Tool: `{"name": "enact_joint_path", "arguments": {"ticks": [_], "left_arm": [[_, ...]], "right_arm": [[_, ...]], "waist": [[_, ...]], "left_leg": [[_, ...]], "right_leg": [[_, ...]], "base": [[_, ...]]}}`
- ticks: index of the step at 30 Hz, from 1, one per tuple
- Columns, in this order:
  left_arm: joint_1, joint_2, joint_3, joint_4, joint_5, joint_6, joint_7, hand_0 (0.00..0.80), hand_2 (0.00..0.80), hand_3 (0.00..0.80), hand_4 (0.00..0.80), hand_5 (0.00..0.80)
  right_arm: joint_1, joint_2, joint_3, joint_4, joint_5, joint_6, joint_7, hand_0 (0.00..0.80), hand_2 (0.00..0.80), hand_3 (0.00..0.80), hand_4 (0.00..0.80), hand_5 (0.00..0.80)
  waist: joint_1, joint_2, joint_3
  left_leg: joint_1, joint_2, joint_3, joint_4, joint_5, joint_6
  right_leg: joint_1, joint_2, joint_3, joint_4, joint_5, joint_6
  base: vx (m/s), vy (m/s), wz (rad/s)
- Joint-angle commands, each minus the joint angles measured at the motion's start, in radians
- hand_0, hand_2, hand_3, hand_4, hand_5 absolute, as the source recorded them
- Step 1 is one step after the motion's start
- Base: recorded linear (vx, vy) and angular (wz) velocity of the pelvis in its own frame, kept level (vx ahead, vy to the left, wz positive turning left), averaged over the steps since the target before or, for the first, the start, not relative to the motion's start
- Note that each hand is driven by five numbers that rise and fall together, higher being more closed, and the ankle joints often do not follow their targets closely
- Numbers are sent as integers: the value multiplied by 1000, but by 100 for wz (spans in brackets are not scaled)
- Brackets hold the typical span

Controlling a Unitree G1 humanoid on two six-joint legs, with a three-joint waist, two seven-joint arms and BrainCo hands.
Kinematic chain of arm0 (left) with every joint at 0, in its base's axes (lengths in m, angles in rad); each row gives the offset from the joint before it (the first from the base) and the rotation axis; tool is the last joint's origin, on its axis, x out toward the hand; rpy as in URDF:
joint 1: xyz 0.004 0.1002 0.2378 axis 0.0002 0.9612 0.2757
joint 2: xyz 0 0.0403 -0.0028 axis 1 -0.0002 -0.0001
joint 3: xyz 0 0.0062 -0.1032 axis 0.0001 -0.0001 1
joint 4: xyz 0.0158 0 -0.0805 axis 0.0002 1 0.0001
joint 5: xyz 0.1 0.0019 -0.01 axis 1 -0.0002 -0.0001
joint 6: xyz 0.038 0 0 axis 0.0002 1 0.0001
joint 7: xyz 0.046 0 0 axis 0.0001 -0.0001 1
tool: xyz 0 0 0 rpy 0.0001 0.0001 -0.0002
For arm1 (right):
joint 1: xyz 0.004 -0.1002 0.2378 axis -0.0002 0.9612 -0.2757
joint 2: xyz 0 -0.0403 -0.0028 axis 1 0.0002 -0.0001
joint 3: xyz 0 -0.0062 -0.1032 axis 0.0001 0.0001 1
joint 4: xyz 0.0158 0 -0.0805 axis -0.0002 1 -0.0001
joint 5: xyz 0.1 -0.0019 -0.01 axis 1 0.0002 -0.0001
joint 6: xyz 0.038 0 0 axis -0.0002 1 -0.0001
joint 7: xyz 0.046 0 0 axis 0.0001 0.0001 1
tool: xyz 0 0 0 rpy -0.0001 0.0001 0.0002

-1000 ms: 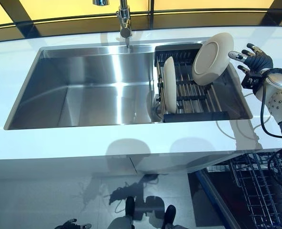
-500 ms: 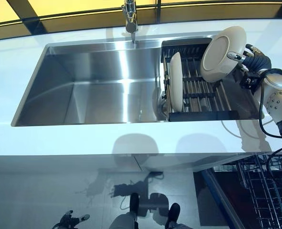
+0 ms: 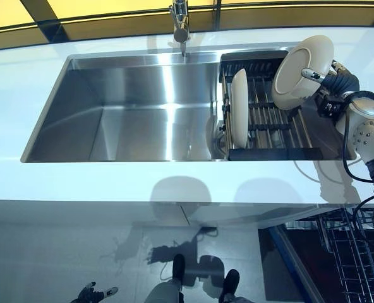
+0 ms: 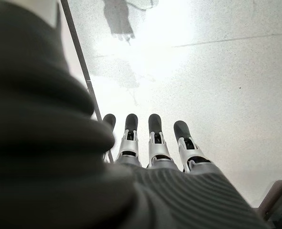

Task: Take plates into dishwasher

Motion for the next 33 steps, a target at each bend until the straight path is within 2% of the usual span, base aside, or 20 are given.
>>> {"name": "enact_joint_path", "arguments": {"ticks": [1, 3, 4, 5, 7, 8, 9, 10, 17, 22, 29, 33], "left_arm": [[32, 37, -22, 19, -29, -16, 2, 0, 0, 0, 0, 0], [36, 36, -23, 18, -33, -17, 3, 0, 0, 0, 0, 0], [38, 34, -21, 19, -32, -18, 2, 0, 0, 0, 0, 0], [40, 34, -21, 21, -35, -22, 6, 0, 0, 0, 0, 0], [47, 30, -16, 22, -36, -22, 11, 0, 0, 0, 0, 0], [49, 29, -13, 21, -35, -21, 15, 0, 0, 0, 0, 0], [49, 29, -13, 21, -35, -21, 15, 0, 0, 0, 0, 0], [53, 27, -13, 22, -38, -19, 18, 0, 0, 0, 0, 0], [85, 24, -13, 22, -25, -27, 11, 0, 0, 0, 0, 0], [105, 26, -12, 24, -4, -44, 12, 0, 0, 0, 0, 0], [122, 36, -13, 10, 28, -53, -5, 0, 0, 0, 0, 0], [123, 39, -13, 7, 42, -55, -11, 0, 0, 0, 0, 0]], "right_arm": [[-105, -19, 17, -34, 7, -26, -24, 0, 0, 0, 0, 0], [-114, -16, 25, -22, -6, -26, -36, 0, 0, 0, 0, 0], [-119, -18, 26, -15, -29, -14, -41, 88, 88, 88, 88, 88], [-126, -22, 30, -1, -53, 0, -47, 182, 182, 182, 182, 182], [-136, -30, 40, 26, -91, 15, -57, 424, 424, 424, 424, 424], [-145, -35, 47, 48, -123, 23, -61, 574, 574, 574, 574, 574], [-145, -35, 47, 48, -123, 23, -61, 574, 574, 574, 574, 574], [-155, -42, 58, 71, -143, 26, -59, 800, 800, 800, 800, 800], [-214, -79, 109, 181, -222, 26, -39, 800, 800, 800, 800, 800], [-230, -110, 128, 228, -293, 27, -28, 800, 800, 800, 800, 800], [-258, -146, 136, 280, -297, -7, 2, 800, 800, 800, 800, 800], [-254, -153, 127, 263, -258, -36, -3, 800, 800, 800, 800, 800]], "waist": [[29, -34, -12], [33, -33, -11], [35, -31, -11], [37, -30, -12], [42, -28, -15], [45, -28, -18], [45, -28, -18], [48, -27, -19], [66, -17, -29], [74, -24, -46], [81, -32, -78], [78, -47, -101]], "left_leg": [[23, 2, 7, -4, -95, 2], [20, 2, 5, -4, -93, 2], [18, 1, 3, -4, -93, 1], [16, 0, 1, -4, -93, 1], [13, -1, -1, -4, -92, 0], [12, -1, -2, -4, -92, -1], [12, -1, -2, -4, -92, -1], [10, -2, -3, -4, -92, -1], [5, -1, -5, -4, -88, -3], [11, 0, -3, -4, -90, -6], [27, 3, 6, -4, -95, -10], [45, 8, 14, -4, -101, -12]], "right_leg": [[10, -40, 1, -1, -51, 32], [9, -41, -2, -1, -51, 32], [9, -41, -5, -1, -52, 31], [8, -41, -8, -1, -52, 31], [8, -43, -14, -1, -54, 34], [8, -44, -18, -1, -55, 35], [8, -44, -18, -1, -55, 35], [7, -45, -22, -1, -55, 36], [7, -49, -45, -1, -59, 35], [18, -50, -56, -1, -63, 40], [34, -49, -70, -1, -71, 44], [53, -44, -68, -1, -77, 45]], "base": [[6, 4, 4], [0, 8, 6], [-4, 10, 6], [-5, 11, 4], [-6, 11, 3], [0, 0, 0], [0, 0, 0], [-15, 12, 4], [-29, 21, 8], [-10, 3, 5], [-29, 1, 3], [-7, 1, 1]]}}
